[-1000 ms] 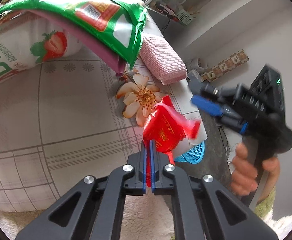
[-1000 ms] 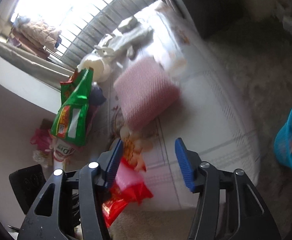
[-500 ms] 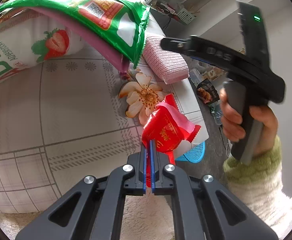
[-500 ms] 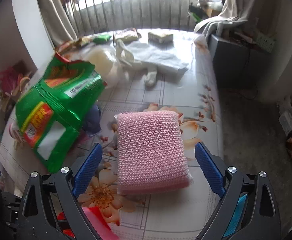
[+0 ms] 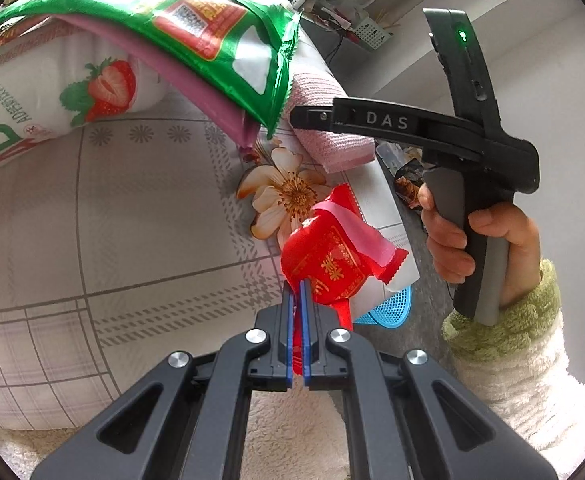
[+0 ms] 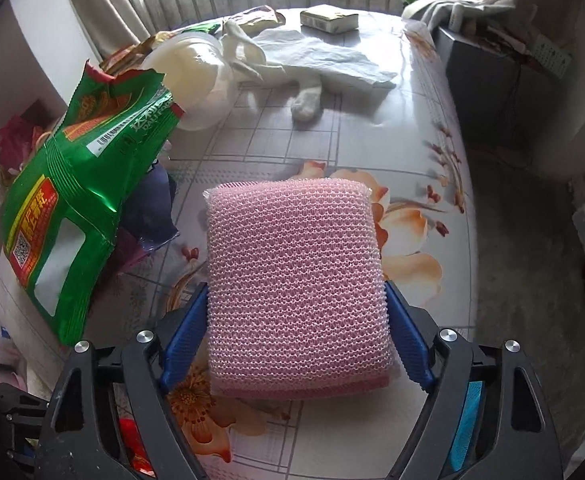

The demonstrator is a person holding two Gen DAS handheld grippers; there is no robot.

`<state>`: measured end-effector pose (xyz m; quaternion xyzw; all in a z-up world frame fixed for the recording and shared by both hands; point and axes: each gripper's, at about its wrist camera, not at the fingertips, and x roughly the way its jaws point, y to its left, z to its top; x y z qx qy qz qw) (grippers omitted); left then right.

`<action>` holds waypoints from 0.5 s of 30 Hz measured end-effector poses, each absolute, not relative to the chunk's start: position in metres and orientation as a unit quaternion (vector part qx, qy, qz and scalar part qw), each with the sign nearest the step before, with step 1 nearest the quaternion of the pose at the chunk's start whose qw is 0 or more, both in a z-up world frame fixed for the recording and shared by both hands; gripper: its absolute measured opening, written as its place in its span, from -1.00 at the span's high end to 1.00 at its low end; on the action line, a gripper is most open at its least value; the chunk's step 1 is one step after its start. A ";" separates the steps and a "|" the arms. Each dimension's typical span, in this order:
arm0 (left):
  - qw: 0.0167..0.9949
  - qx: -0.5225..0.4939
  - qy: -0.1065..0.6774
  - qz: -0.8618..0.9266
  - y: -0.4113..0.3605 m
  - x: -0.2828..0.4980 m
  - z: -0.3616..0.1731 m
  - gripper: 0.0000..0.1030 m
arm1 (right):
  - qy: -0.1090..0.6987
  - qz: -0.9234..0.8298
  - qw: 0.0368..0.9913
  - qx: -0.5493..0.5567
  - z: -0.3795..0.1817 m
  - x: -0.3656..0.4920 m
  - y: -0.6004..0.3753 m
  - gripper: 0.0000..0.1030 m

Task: Collect trash
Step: 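Grasp the pink knitted pad with the right gripper while the left gripper holds the red wrapper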

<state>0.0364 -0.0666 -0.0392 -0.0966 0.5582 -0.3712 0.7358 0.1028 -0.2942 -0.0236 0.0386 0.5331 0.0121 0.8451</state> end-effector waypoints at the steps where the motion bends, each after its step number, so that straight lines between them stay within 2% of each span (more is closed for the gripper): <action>1: 0.737 -0.095 0.556 -0.371 -0.067 0.036 -0.039 0.95 | 0.532 0.009 0.846 0.041 -0.023 0.100 -0.295 -0.50; 15: 0.758 -0.074 0.530 -0.374 -0.076 0.017 -0.014 0.99 | 0.489 -0.033 0.865 0.104 0.008 0.024 -0.341 -0.47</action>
